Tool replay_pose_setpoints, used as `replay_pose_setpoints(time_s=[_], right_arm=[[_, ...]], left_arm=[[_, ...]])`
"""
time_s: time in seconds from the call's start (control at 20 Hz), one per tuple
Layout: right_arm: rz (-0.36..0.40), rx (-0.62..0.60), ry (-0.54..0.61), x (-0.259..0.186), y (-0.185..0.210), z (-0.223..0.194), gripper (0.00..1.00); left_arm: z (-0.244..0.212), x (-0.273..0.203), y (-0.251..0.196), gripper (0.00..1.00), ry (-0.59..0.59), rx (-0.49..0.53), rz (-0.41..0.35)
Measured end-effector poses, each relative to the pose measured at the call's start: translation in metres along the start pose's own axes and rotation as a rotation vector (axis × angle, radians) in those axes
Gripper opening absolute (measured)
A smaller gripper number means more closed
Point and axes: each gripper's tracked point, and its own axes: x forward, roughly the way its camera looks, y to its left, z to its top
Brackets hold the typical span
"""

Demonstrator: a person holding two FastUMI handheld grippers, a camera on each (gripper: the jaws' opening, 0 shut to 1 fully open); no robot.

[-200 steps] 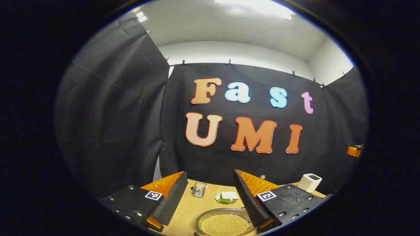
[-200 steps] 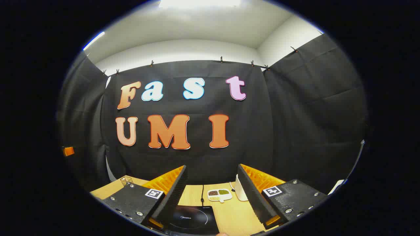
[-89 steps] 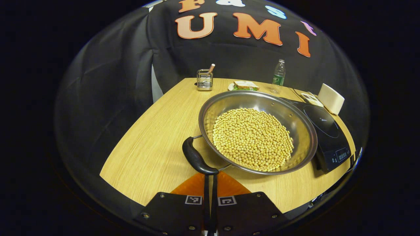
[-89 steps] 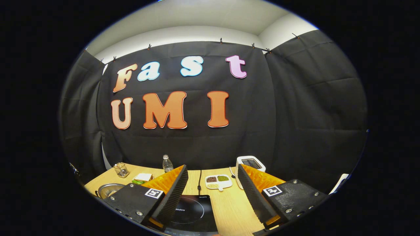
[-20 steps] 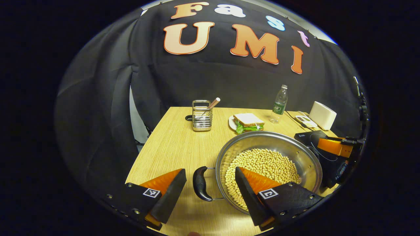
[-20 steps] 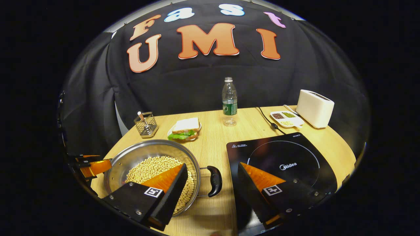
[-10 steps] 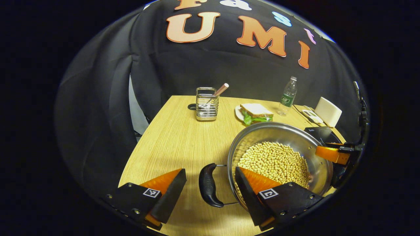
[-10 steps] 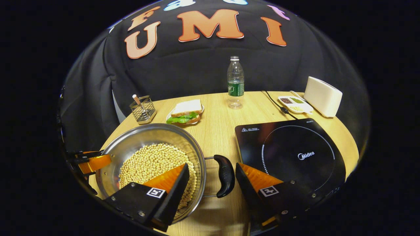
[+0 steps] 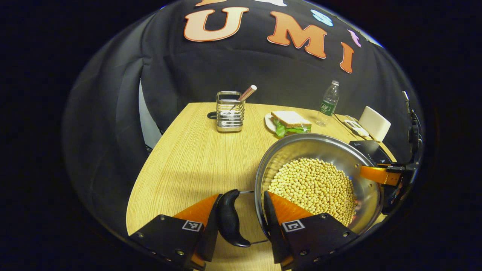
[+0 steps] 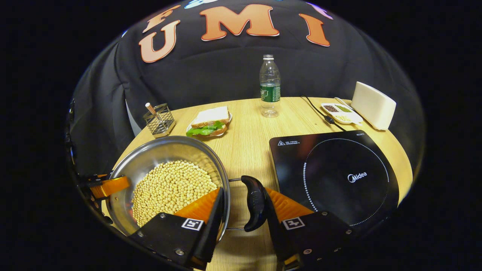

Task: First push the handle of the pot to place it horizontally, then grasp the pot with both hands and set it on the induction cooktop.

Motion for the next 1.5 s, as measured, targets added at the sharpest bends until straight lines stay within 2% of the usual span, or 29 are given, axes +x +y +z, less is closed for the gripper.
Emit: replay_pose_setpoints(time_s=[0.15, 0.3, 0.35, 0.55, 0.75, 1.05, 1.45, 1.5], right_arm=[[0.021, -0.014, -0.016, 0.003, 0.002, 0.003, 0.61], [0.040, 0.029, -0.029, 0.006, 0.003, 0.005, 0.49], [0.050, 0.047, -0.023, 0.005, 0.006, 0.004, 0.48], [0.077, 0.062, -0.023, -0.002, 0.010, 0.006, 0.48], [0.095, 0.068, -0.057, -0.020, 0.003, 0.023, 0.47], [0.081, 0.075, -0.103, -0.049, -0.033, 0.046, 0.47], [0.030, 0.108, -0.141, -0.086, -0.106, 0.063, 0.47], [0.024, 0.116, -0.144, -0.090, -0.116, 0.064, 0.47]], left_arm=[[-0.008, -0.009, -0.003, 0.63, 0.089, -0.106, -0.007], [-0.006, -0.011, -0.003, 0.52, 0.056, -0.132, 0.015], [-0.008, -0.014, -0.004, 0.53, 0.057, -0.140, 0.021], [0.003, -0.017, -0.010, 0.52, 0.036, -0.119, 0.064], [0.012, -0.038, -0.010, 0.50, 0.000, -0.106, 0.074], [0.034, -0.064, -0.049, 0.51, -0.015, -0.098, 0.045], [0.057, -0.071, -0.124, 0.52, -0.019, -0.047, -0.008], [0.059, -0.073, -0.135, 0.48, -0.016, -0.042, -0.015]])
